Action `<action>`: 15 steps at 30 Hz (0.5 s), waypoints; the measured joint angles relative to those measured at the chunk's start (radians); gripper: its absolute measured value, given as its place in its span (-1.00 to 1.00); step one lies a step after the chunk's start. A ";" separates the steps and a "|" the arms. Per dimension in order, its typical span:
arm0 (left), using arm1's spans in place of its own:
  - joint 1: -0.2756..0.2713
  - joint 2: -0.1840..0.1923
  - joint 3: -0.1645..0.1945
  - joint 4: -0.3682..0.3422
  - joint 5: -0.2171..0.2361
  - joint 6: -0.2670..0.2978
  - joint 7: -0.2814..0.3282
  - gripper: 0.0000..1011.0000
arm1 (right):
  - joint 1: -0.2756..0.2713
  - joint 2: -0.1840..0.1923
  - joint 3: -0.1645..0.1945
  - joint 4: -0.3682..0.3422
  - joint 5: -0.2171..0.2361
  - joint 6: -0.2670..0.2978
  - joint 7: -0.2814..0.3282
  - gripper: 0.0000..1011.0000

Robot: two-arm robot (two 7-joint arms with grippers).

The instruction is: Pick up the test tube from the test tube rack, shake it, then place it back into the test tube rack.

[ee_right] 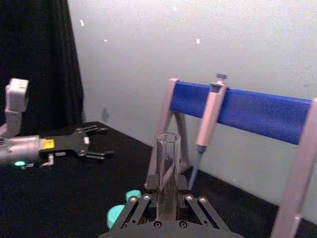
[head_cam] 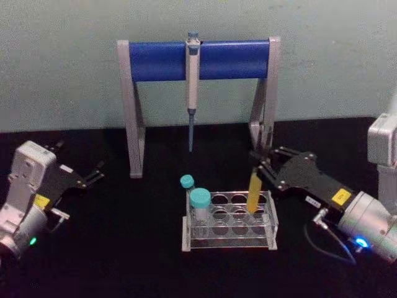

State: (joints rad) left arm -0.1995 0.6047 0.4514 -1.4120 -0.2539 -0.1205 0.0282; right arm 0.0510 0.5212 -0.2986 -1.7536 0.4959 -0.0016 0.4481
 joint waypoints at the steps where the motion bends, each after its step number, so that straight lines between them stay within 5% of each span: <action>1: 0.000 0.000 0.000 0.000 0.000 0.000 0.000 1.00 | 0.001 -0.001 -0.007 -0.002 0.000 0.000 0.003 -0.56; 15: 0.000 0.000 0.000 0.000 0.000 0.000 0.000 1.00 | 0.098 -0.059 -0.078 0.069 -0.023 0.003 0.008 -0.56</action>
State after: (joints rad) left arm -0.1995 0.6047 0.4514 -1.4120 -0.2539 -0.1205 0.0283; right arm 0.1489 0.4622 -0.3767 -1.6846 0.4729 0.0013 0.4561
